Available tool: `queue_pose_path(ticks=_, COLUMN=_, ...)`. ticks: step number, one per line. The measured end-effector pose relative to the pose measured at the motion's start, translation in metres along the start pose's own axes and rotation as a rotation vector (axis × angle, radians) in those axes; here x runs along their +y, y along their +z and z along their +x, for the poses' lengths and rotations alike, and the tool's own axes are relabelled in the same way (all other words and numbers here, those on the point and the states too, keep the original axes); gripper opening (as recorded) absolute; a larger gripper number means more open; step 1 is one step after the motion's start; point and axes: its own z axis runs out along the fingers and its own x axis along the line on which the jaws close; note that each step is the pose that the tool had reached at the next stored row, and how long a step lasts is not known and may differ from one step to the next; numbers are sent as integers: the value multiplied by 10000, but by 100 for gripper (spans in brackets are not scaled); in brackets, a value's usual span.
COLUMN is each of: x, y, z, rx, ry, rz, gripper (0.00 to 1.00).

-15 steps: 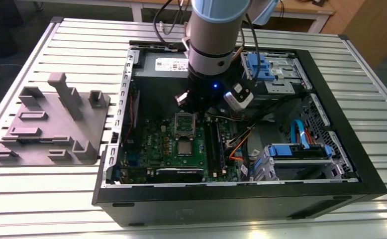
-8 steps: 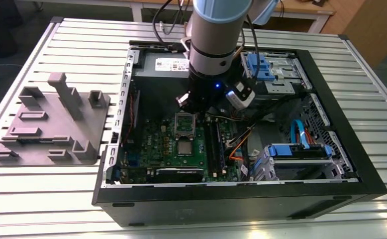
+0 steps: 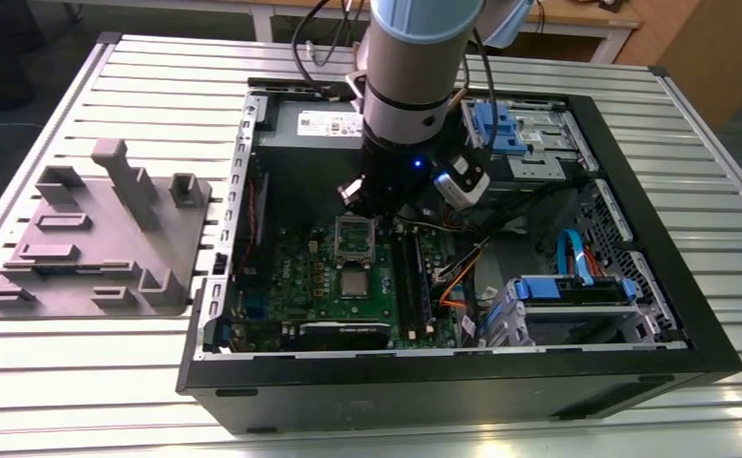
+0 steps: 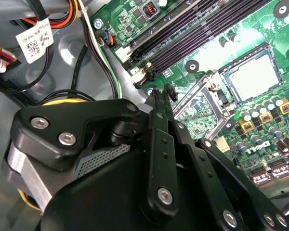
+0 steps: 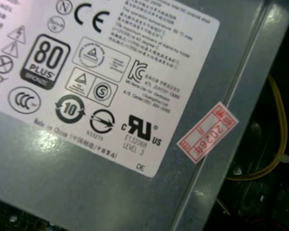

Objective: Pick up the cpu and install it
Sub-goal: 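Close the cpu cover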

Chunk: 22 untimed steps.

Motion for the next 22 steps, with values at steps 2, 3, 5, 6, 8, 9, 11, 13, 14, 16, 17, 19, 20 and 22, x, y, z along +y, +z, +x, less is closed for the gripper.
queue_pose_path(ticks=2, x=0, y=-16, z=2, rx=2, ry=-40, rz=-1, gripper=10)
queue_pose_path(ticks=3, x=1, y=-18, z=2, rx=7, ry=-67, rz=4, gripper=10)
queue_pose_path(ticks=5, x=0, y=-22, z=3, rx=16, ry=-123, rz=13, gripper=10)
queue_pose_path(ticks=6, x=-1, y=-25, z=4, rx=23, ry=-152, rz=20, gripper=10)
queue_pose_path(ticks=8, x=-4, y=-27, z=4, rx=30, ry=-201, rz=24, gripper=10)
queue_pose_path(ticks=9, x=-4, y=-27, z=4, rx=30, ry=-203, rz=24, gripper=10)
queue_pose_path(ticks=11, x=-4, y=-27, z=4, rx=31, ry=-205, rz=24, gripper=10)
queue_pose_path(ticks=13, x=-4, y=-27, z=4, rx=37, ry=-336, rz=18, gripper=10)
queue_pose_path(ticks=14, x=-4, y=-27, z=4, rx=44, ry=-481, rz=14, gripper=10)
queue_pose_path(ticks=16, x=-4, y=-27, z=4, rx=61, ry=-810, rz=3, gripper=10)
queue_pose_path(ticks=17, x=-4, y=-27, z=4, rx=68, ry=-949, rz=-2, gripper=10)
queue_pose_path(ticks=19, x=-4, y=-27, z=5, rx=80, ry=-1173, rz=-10, gripper=10)
queue_pose_path(ticks=20, x=-4, y=-27, z=5, rx=83, ry=-1252, rz=-13, gripper=10)
queue_pose_path(ticks=22, x=-4, y=-29, z=5, rx=89, ry=-1383, rz=-19, gripper=10)
